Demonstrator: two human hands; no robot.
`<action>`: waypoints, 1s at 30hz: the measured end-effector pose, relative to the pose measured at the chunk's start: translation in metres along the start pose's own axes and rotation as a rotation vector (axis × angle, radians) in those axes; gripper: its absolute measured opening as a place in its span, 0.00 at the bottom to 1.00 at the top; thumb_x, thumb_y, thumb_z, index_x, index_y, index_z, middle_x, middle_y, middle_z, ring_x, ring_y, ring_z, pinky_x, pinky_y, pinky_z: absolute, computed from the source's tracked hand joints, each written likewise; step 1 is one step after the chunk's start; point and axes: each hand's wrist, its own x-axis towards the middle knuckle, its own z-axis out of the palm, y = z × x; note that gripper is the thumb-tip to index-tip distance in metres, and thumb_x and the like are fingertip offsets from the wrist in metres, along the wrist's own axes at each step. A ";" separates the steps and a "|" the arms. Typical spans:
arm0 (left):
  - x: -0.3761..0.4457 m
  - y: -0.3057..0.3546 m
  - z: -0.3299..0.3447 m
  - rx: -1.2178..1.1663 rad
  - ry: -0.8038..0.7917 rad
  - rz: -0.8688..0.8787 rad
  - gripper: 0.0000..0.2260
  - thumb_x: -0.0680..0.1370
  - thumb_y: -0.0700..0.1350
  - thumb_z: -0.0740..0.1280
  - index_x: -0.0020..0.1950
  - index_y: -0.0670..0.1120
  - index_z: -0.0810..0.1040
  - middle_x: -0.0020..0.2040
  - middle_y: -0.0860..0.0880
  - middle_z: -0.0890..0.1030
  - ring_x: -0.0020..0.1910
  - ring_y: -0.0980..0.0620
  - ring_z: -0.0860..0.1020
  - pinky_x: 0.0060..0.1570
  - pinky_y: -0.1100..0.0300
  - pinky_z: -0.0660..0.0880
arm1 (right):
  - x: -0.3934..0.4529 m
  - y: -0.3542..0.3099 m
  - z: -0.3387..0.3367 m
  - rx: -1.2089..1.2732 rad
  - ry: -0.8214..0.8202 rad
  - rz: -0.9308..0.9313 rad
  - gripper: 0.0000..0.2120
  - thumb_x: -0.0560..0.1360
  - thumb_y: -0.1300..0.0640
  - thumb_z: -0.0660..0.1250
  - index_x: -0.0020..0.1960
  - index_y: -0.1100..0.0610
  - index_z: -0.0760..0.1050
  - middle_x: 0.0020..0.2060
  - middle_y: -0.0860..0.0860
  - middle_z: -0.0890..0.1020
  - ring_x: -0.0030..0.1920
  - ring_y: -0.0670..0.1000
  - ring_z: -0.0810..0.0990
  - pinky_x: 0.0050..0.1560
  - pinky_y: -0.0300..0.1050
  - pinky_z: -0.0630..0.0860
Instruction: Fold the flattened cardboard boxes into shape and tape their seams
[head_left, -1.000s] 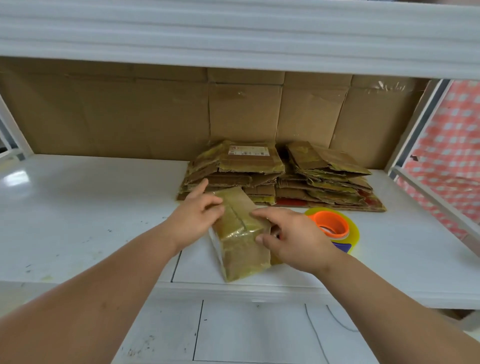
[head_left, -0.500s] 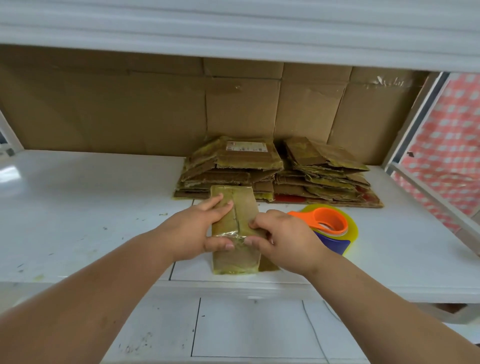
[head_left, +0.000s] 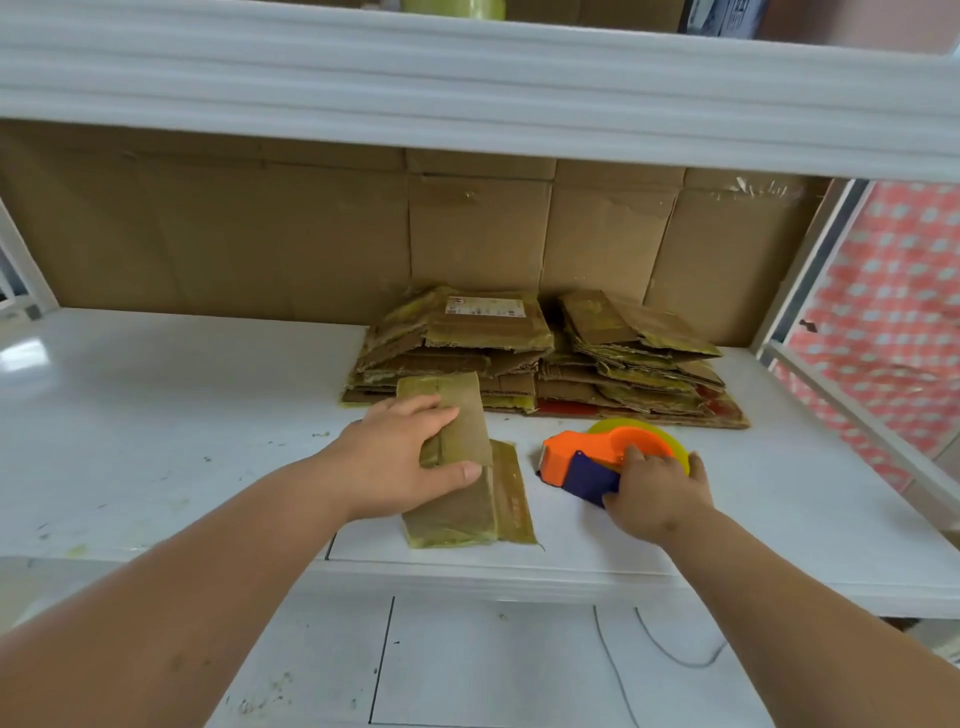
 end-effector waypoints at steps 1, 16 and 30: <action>0.000 0.001 0.001 -0.018 0.005 -0.006 0.36 0.75 0.71 0.59 0.80 0.58 0.57 0.80 0.61 0.53 0.79 0.54 0.51 0.76 0.51 0.56 | 0.001 0.002 0.002 -0.029 0.004 -0.009 0.23 0.78 0.44 0.61 0.70 0.53 0.66 0.65 0.53 0.75 0.71 0.56 0.68 0.77 0.62 0.46; -0.004 0.022 -0.019 -0.303 0.330 -0.072 0.16 0.83 0.51 0.60 0.71 0.56 0.73 0.70 0.56 0.72 0.68 0.54 0.71 0.67 0.56 0.69 | -0.025 0.003 -0.045 0.681 0.150 -0.354 0.11 0.77 0.48 0.71 0.51 0.40 0.68 0.48 0.40 0.80 0.55 0.49 0.78 0.69 0.62 0.68; -0.018 0.047 -0.040 -0.934 0.114 -0.003 0.08 0.80 0.49 0.67 0.49 0.49 0.84 0.43 0.51 0.83 0.43 0.53 0.79 0.50 0.56 0.74 | -0.076 -0.008 -0.082 0.853 -0.038 -0.606 0.19 0.68 0.49 0.76 0.55 0.49 0.75 0.46 0.43 0.83 0.49 0.43 0.83 0.44 0.41 0.82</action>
